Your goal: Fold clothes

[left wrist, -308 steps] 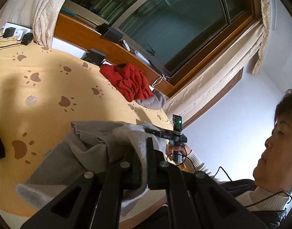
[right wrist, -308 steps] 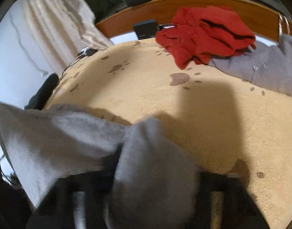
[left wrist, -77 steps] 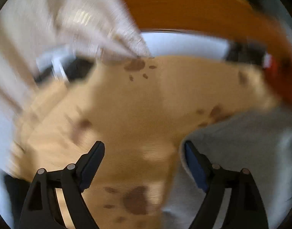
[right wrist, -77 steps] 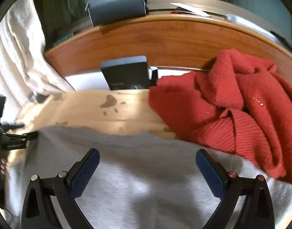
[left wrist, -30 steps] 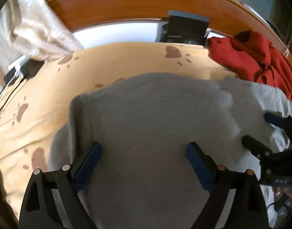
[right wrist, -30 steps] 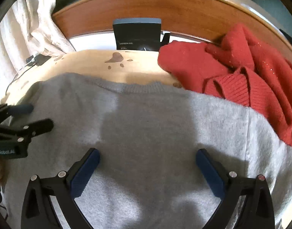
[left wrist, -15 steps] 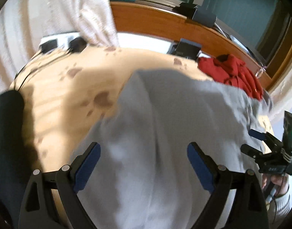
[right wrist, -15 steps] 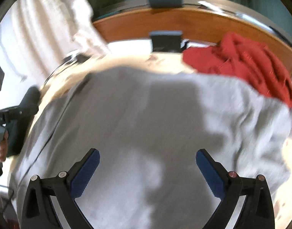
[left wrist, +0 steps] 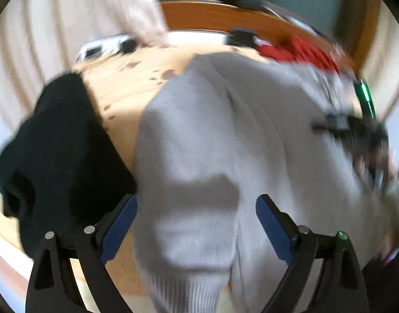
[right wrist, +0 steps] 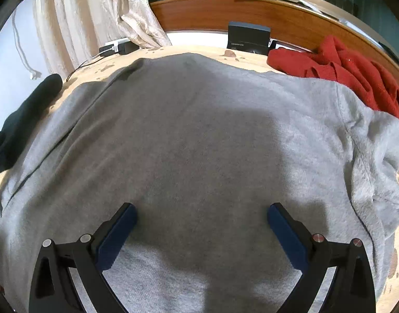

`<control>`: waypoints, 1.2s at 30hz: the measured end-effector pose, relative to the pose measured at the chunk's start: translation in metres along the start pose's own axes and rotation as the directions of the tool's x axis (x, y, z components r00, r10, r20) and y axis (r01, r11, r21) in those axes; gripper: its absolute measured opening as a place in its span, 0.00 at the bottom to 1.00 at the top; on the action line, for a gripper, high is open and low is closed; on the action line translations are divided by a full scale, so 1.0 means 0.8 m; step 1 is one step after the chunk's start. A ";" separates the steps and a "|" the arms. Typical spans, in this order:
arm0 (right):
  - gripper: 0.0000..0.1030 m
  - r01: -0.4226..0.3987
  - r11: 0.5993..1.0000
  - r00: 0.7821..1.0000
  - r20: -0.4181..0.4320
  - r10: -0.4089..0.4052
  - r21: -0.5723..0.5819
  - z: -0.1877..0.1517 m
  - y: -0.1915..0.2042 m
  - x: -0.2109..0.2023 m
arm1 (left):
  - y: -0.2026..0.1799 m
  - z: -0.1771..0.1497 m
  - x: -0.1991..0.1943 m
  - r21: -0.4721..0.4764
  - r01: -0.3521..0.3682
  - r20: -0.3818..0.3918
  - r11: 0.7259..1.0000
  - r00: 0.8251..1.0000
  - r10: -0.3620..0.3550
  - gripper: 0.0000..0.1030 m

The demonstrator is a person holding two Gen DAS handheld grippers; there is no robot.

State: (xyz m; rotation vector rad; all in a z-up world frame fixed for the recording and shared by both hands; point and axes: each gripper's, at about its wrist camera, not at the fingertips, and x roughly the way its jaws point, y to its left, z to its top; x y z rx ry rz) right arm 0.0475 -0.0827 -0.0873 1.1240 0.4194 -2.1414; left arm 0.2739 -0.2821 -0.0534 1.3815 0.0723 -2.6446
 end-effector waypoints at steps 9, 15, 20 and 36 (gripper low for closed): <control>1.00 -0.002 1.000 1.000 0.002 0.002 -0.001 0.001 0.002 0.001 | -0.056 -0.018 0.031 0.133 -0.055 -0.044 0.990 0.997 0.062 0.92; 1.00 -0.006 1.000 1.000 0.005 0.006 0.001 0.001 0.002 -0.001 | -0.010 -0.006 0.046 -0.034 -0.067 -0.077 0.997 0.995 0.065 0.92; 1.00 -0.009 1.000 1.000 0.006 0.009 0.003 0.000 0.002 -0.001 | 0.014 -0.005 0.043 -0.096 -0.152 -0.068 0.984 0.987 0.146 0.92; 1.00 -0.018 1.000 1.000 0.010 0.018 0.006 0.001 -0.001 -0.001 | -0.026 -0.004 0.038 0.073 -0.099 -0.018 0.992 0.995 0.101 0.40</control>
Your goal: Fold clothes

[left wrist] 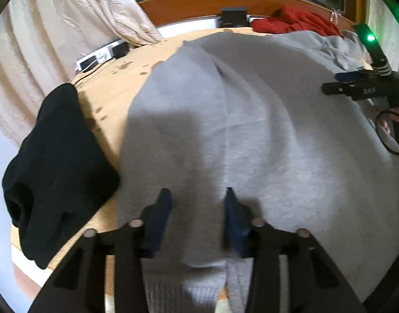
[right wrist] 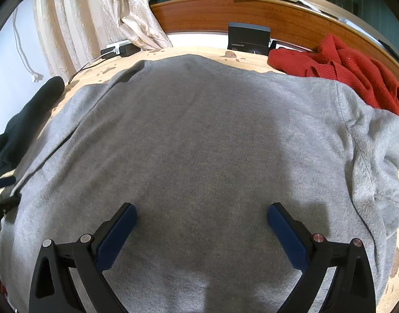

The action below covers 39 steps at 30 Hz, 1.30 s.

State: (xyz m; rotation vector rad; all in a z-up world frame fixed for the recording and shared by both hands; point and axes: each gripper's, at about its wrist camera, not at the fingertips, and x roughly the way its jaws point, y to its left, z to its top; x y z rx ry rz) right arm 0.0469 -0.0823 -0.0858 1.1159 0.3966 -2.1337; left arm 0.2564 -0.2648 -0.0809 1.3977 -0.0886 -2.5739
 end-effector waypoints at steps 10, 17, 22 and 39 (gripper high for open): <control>1.00 -0.002 1.000 1.000 0.001 0.002 -0.001 0.000 -0.001 0.000 | 0.055 0.018 -0.021 -0.245 0.084 0.098 0.966 0.993 -0.061 0.04; 1.00 0.000 1.000 1.000 0.001 0.000 -0.003 0.000 0.000 0.001 | 0.151 0.052 -0.053 -0.430 0.104 0.229 0.897 0.973 -0.003 0.04; 1.00 0.000 1.000 1.000 0.001 0.000 -0.004 -0.001 -0.001 0.001 | 0.211 0.078 -0.059 -0.512 0.063 0.262 0.857 0.961 0.086 0.04; 1.00 0.010 1.000 1.000 -0.004 -0.010 -0.014 0.000 -0.001 0.003 | 0.328 0.150 -0.004 -0.638 -0.168 0.116 0.751 0.944 0.309 0.07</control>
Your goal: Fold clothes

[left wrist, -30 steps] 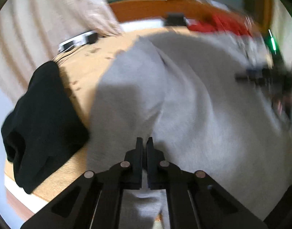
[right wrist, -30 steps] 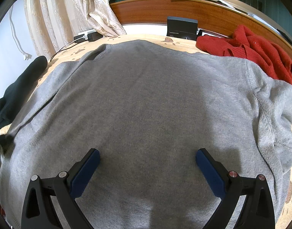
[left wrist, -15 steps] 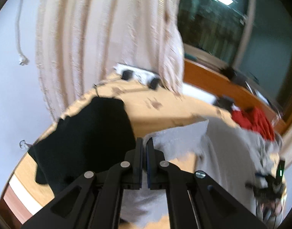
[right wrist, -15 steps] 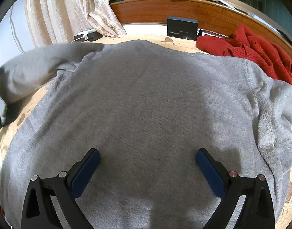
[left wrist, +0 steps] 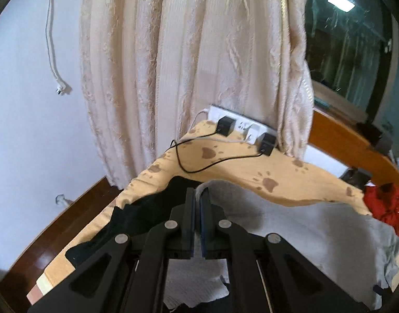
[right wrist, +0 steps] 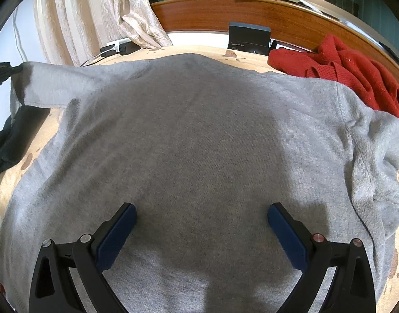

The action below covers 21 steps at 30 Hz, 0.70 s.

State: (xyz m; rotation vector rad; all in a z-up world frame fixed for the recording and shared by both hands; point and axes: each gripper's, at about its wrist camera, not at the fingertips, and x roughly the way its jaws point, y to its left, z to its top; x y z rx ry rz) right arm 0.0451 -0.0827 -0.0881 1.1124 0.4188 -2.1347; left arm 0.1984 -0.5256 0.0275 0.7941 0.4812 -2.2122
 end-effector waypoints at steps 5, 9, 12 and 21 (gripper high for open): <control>1.00 0.000 1.000 1.000 0.000 0.000 0.001 0.000 0.001 0.000 | -0.018 -0.004 0.013 0.073 -0.071 -0.042 0.995 0.996 0.074 0.48; 1.00 0.000 1.000 1.000 0.000 0.000 0.000 0.000 0.001 0.000 | -0.026 -0.008 -0.001 0.067 -0.082 -0.010 0.994 0.997 0.083 0.73; 1.00 0.000 1.000 1.000 0.000 0.000 0.000 0.000 0.002 -0.001 | -0.048 -0.021 -0.015 0.085 -0.012 -0.014 0.996 1.000 0.013 0.76; 1.00 -0.002 1.000 1.000 0.000 0.002 0.001 0.000 0.002 -0.002 | -0.240 -0.158 -0.043 0.365 0.425 -0.240 0.828 0.902 -0.358 0.76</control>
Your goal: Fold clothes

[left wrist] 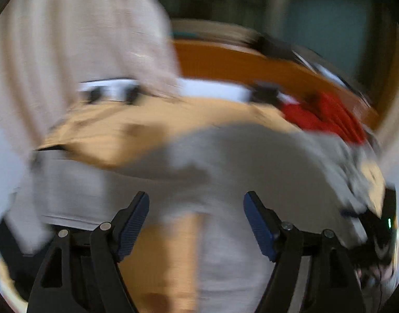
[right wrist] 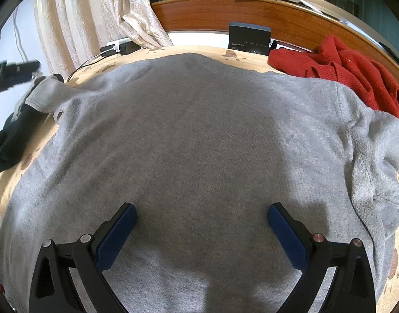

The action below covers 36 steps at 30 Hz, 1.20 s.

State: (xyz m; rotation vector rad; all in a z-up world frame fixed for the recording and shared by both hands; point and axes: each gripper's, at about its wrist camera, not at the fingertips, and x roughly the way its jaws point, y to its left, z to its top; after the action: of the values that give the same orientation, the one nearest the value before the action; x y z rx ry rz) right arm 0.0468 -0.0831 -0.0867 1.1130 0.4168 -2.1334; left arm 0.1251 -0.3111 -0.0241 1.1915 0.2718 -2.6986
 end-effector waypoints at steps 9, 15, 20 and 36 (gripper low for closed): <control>1.00 -0.012 1.000 1.000 0.002 0.012 -0.001 0.000 -0.002 -0.002 | -0.011 -0.039 0.086 0.015 0.001 -0.199 1.000 0.980 0.002 0.74; 1.00 -0.011 1.000 1.000 0.000 0.011 -0.004 0.000 -0.003 -0.002 | 0.009 -0.045 0.077 0.104 -0.102 -0.179 0.989 0.977 0.120 0.51; 1.00 -0.008 1.000 1.000 -0.001 0.008 -0.006 -0.001 -0.001 -0.002 | 0.030 -0.047 0.075 0.063 -0.173 -0.170 0.983 0.969 0.181 0.73; 1.00 0.001 1.000 1.000 -0.004 -0.002 -0.010 0.000 0.002 -0.002 | -0.117 0.007 0.074 0.011 0.103 -0.067 0.995 0.993 -0.102 0.79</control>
State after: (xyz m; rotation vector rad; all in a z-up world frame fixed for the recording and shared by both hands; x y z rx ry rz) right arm 0.0486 -0.0837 -0.0858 1.1122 0.4304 -2.1281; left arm 0.0601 -0.2270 -0.0554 1.3070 0.3326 -2.7553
